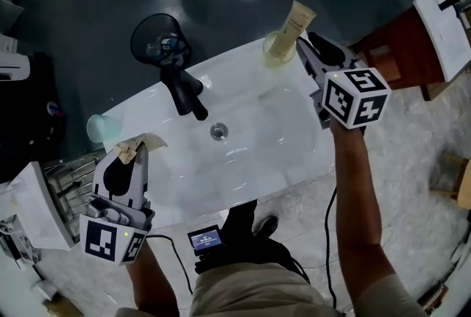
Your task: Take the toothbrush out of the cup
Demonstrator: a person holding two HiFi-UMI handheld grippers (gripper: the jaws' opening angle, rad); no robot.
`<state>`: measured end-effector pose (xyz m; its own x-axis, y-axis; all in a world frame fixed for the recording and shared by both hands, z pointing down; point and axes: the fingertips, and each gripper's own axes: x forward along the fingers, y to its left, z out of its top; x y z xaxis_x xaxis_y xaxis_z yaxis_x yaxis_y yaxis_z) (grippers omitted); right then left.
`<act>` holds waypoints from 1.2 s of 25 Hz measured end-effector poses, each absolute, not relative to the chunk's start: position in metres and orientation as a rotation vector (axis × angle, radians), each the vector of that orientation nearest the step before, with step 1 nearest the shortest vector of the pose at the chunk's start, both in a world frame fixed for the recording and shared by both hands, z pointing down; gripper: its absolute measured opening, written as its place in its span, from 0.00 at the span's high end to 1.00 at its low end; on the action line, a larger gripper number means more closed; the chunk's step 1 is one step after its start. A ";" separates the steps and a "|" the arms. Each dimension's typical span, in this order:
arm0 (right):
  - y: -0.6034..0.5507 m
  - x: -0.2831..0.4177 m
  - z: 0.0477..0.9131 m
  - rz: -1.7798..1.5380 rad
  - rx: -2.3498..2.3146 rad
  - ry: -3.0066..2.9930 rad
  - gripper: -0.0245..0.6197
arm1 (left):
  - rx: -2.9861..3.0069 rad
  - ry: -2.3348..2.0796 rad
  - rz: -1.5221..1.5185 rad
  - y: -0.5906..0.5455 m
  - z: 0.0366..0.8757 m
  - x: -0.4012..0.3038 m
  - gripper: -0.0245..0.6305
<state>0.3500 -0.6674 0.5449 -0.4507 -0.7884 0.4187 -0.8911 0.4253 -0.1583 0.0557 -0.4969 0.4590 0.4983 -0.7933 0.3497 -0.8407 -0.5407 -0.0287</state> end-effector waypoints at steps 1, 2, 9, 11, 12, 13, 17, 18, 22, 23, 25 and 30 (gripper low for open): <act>-0.672 0.348 0.551 0.530 1.448 -2.397 0.79 | 2.586 -1.420 0.490 -0.498 0.463 0.055 0.92; -0.676 0.345 0.557 0.536 1.440 -2.392 0.78 | 2.581 -1.417 0.491 -0.500 0.467 0.054 0.92; -0.690 0.336 0.580 0.528 1.418 -2.357 0.77 | 2.564 -1.406 0.478 -0.503 0.482 0.050 0.92; -0.692 0.339 0.580 0.508 1.432 -2.337 0.82 | 2.565 -1.407 0.473 -0.503 0.480 0.050 0.92; -0.694 0.340 0.579 0.494 1.442 -2.330 0.86 | 2.568 -1.407 0.469 -0.504 0.479 0.051 0.92; -0.695 0.342 0.577 0.480 1.452 -2.327 0.88 | 2.573 -1.406 0.465 -0.505 0.479 0.051 0.92; -0.694 0.341 0.567 0.441 1.492 -2.342 0.91 | 2.586 -1.413 0.452 -0.503 0.479 0.048 0.92; -0.691 0.340 0.561 0.430 1.502 -2.351 0.91 | 2.586 -1.416 0.450 -0.500 0.476 0.047 0.92; -0.681 0.341 0.527 0.345 1.565 -2.371 0.91 | 2.604 -1.433 0.429 -0.489 0.463 0.045 0.92; -0.676 0.341 0.518 0.324 1.579 -2.374 0.91 | 2.610 -1.437 0.423 -0.485 0.459 0.044 0.92; -0.665 0.342 0.500 0.287 1.602 -2.381 0.91 | 2.620 -1.446 0.411 -0.475 0.450 0.043 0.92; -0.632 0.342 0.445 0.189 1.646 -2.417 0.91 | 2.655 -1.479 0.385 -0.444 0.422 0.042 0.92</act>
